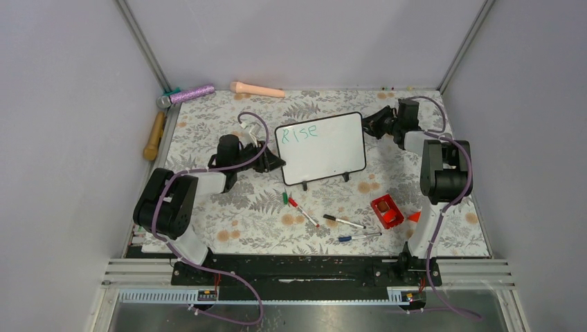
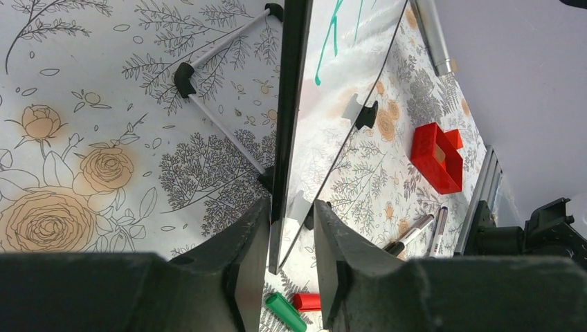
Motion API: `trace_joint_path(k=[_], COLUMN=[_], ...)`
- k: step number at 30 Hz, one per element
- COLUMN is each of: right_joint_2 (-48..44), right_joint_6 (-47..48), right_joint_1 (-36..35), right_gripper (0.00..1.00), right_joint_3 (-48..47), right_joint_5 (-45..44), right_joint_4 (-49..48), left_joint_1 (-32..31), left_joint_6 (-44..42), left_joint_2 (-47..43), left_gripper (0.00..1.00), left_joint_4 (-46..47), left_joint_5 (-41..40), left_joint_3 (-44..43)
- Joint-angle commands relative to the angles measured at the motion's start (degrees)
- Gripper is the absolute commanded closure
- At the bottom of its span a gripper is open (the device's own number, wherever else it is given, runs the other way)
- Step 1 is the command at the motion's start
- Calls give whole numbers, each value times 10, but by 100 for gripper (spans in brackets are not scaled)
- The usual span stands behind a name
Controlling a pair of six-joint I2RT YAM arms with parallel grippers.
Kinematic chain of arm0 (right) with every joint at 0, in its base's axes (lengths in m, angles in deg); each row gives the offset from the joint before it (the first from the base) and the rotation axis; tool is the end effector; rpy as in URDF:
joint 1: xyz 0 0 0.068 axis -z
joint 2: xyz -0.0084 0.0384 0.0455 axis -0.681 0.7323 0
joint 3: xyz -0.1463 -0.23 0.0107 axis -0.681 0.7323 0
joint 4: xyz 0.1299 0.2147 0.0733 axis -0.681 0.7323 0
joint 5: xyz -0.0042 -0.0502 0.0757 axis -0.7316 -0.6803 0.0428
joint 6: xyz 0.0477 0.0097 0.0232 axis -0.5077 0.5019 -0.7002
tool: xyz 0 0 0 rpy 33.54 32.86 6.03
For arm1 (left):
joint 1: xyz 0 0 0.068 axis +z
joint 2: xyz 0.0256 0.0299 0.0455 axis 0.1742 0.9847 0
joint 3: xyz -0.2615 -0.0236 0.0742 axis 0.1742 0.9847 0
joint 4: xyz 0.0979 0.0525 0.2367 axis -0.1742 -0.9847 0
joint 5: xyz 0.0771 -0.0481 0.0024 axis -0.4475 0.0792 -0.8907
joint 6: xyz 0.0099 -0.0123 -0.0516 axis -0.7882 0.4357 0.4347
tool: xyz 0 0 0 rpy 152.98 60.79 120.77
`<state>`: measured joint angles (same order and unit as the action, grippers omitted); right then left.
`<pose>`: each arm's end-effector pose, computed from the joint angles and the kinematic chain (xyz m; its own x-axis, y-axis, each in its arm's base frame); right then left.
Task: Write a sentence on the whiteboard
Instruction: Adjust the whiteboard at the center of the board.
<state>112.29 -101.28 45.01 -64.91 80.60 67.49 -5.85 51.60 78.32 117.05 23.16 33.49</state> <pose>0.4394 0.0044 0.1782 -0.6565 0.6967 -0.2894 0.1031 0.4628 0.8804 0.3040 -0.1104 0.1700 -0.6917 -0.1872 -0.6975 0.5147 0.5497 -0.6580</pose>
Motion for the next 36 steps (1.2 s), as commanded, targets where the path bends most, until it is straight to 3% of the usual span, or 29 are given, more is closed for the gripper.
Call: trace_joint_path(k=[1,8,13,17,21,36], right_joint_2=[8,41,27,5,5,-66], right_joint_6=[-91,-163,-195,-205,-254,-253], right_joint_1=[-10,-38,-52,-61,-64,-67], right_gripper=[100,100,100,100,100,100], right_joint_3=[27,30,69,90,134,255], right_joint_5=[-78,-141,-196,-211,-210,-229], right_joint_4=[-107,-193,-200,-177,-236,-287], left_joint_1=[0,0,-1,-1,-2,-19], left_joint_6=[-7,-15,-15,-16,-18,-45], left_joint_2=[-21,-11,-5,1,4,15], left_gripper=[72,77,80,81,84,86], left_joint_4=[34,21,15,11,10,-29], left_joint_5=[-7,-9,-9,-10,-9,-13], left_joint_3=[0,-9,-16,-22,-25,-52])
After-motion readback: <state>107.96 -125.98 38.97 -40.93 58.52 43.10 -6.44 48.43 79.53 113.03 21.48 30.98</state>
